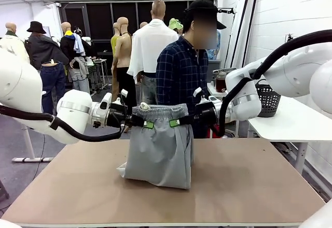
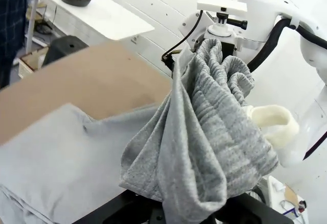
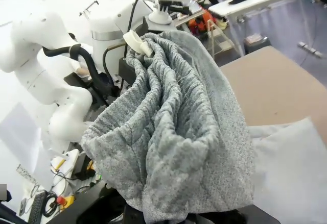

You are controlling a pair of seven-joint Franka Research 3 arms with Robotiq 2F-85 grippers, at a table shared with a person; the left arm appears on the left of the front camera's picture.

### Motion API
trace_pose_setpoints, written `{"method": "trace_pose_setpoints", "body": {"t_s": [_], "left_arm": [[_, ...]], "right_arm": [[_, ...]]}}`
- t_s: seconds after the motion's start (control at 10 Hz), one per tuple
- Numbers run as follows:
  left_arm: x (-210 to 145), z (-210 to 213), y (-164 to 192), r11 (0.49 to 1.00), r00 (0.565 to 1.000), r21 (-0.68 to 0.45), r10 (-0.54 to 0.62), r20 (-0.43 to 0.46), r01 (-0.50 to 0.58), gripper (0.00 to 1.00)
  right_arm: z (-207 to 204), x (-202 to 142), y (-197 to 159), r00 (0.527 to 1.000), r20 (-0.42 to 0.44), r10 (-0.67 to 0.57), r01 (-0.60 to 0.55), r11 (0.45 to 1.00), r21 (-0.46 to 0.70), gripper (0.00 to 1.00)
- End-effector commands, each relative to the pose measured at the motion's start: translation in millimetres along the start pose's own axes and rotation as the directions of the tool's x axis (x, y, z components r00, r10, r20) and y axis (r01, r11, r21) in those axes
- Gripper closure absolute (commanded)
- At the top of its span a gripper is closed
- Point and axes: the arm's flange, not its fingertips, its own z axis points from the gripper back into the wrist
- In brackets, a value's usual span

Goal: Fold the training pants.
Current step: Fold the Training pants in half.

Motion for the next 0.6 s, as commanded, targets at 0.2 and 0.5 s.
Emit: {"method": "trace_pose_setpoints", "body": {"t_s": [0.2, 0.5], "left_arm": [[-43, 3, -23, 0.979, 0.981, -0.060, 0.193, -0.024, -0.194, 1.00], [-70, -12, 9, 0.933, 0.941, -0.128, 0.337, -0.027, -0.337, 1.00]], "right_arm": [[-24, -55, 8, 0.987, 0.063, -0.151, 0.147, 0.987, 0.062, 1.00], [-29, -78, -3, 0.961, 0.081, -0.263, 0.257, 0.963, 0.080, 1.00]]}}
